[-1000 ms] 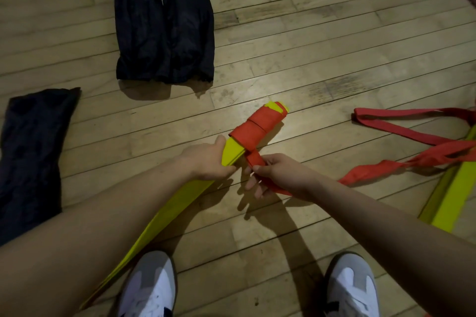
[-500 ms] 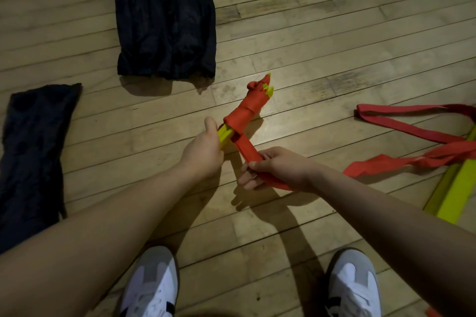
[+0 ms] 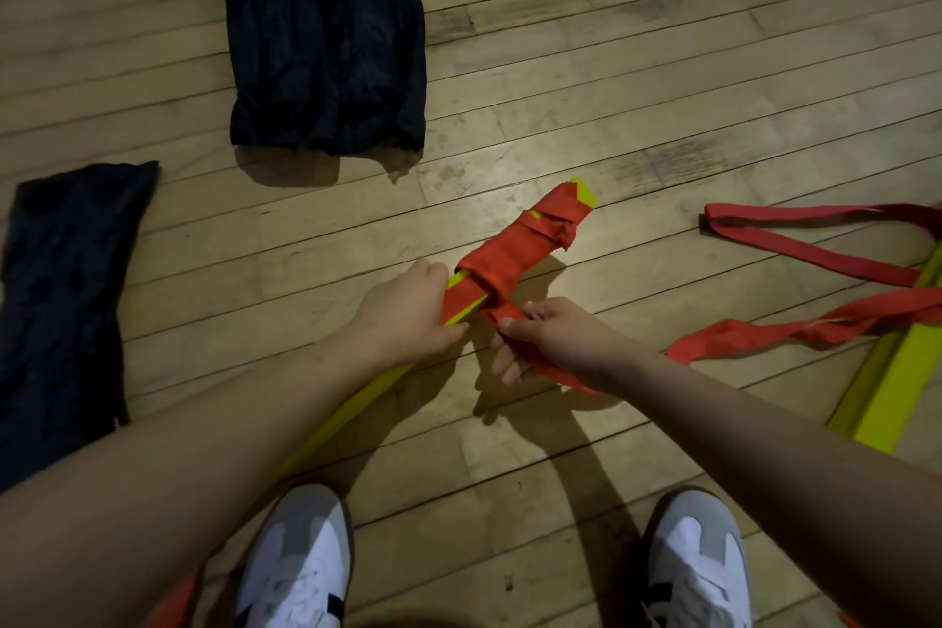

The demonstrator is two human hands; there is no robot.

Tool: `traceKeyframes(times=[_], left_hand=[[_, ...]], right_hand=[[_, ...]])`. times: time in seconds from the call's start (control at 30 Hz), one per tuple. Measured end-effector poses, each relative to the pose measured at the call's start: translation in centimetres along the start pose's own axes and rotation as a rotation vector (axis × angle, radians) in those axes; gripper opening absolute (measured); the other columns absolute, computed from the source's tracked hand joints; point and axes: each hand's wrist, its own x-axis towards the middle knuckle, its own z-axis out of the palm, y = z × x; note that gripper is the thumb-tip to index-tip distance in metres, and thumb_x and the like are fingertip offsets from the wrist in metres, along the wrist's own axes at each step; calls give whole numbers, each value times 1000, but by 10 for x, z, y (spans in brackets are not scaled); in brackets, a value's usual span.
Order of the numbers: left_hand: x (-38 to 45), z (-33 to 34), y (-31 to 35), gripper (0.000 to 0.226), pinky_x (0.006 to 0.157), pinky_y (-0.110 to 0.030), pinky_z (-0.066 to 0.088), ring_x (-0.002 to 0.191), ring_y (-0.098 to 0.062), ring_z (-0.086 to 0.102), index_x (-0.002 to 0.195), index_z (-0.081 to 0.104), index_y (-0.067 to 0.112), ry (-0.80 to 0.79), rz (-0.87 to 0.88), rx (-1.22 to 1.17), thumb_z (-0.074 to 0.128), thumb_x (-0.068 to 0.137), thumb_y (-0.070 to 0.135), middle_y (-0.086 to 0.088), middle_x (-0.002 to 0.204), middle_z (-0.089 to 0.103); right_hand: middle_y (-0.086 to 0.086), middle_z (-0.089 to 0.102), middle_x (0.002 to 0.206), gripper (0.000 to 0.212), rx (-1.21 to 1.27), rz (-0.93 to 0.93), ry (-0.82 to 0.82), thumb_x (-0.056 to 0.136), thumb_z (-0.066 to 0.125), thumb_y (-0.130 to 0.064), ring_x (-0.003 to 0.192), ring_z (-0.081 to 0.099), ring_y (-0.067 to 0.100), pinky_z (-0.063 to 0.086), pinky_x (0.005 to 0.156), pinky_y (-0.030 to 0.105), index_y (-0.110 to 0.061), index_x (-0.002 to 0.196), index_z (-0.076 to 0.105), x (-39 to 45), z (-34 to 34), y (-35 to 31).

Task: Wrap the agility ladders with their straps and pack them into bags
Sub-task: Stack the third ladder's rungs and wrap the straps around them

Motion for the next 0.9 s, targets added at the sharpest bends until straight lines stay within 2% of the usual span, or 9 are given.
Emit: traceKeyframes(times=[0.1,0.23,0.4,0.53,0.6,0.7,0.77,0.83,0.9], left_hand=[[-2,7,-1,50,82,-38,48,105,-24,53,114,44,13,3,10,-13,59,87,52,-6,114,48],[3,12,3,52,91,-44,47,113,-29,50,119,41,10,25,-92,-162,63,87,44,-12,127,39],[11,4,12,53,83,-37,49,106,-26,51,122,40,14,110,-98,-201,66,85,42,-8,118,38],[12,-3,17,51,71,-34,48,97,-23,54,116,44,15,167,-70,-34,68,81,43,-6,113,41],[10,-5,17,51,71,-35,51,95,-22,55,116,44,15,190,-59,31,68,80,41,-5,113,43],[7,-3,19,49,71,-34,54,92,-23,57,121,39,16,199,-101,-55,68,84,29,-6,112,46],[5,-2,22,45,68,-36,55,82,-24,61,121,32,17,200,-109,-98,63,88,19,-6,103,56],[4,0,23,43,66,-39,56,75,-24,63,123,28,17,212,-97,-77,57,92,15,-7,96,61],[3,1,23,44,67,-38,55,77,-25,63,126,27,16,237,-101,-72,56,93,19,-8,99,61]], right_hand=[[17,69,74,22,-19,-3,-19,101,43,-11,62,64,23,49,63,30,-2,87,58,-1,0,-1],[18,69,73,23,-12,-32,-18,100,43,-8,60,64,24,51,59,28,-1,85,58,0,5,-5],[18,71,77,24,56,-74,-16,100,45,-12,66,68,25,53,63,27,-1,87,61,-3,-3,-6],[18,72,88,21,110,-33,-50,101,46,-17,77,68,26,53,73,32,-3,96,61,-7,-11,3],[18,71,93,20,120,-18,-79,100,47,-17,82,68,26,53,78,34,-3,101,60,-6,-13,5],[18,72,95,20,95,-27,-60,100,48,-17,85,67,27,52,84,38,-2,104,60,-3,-12,1],[19,72,95,19,61,-27,-37,99,48,-14,85,68,27,52,87,40,0,105,59,-1,-10,-5],[19,72,94,19,17,-17,-22,99,49,-14,83,69,26,55,82,34,2,104,60,-1,-9,-11],[19,72,93,23,0,-1,-10,99,48,-13,80,69,25,57,75,28,5,107,59,-1,-9,-13]])
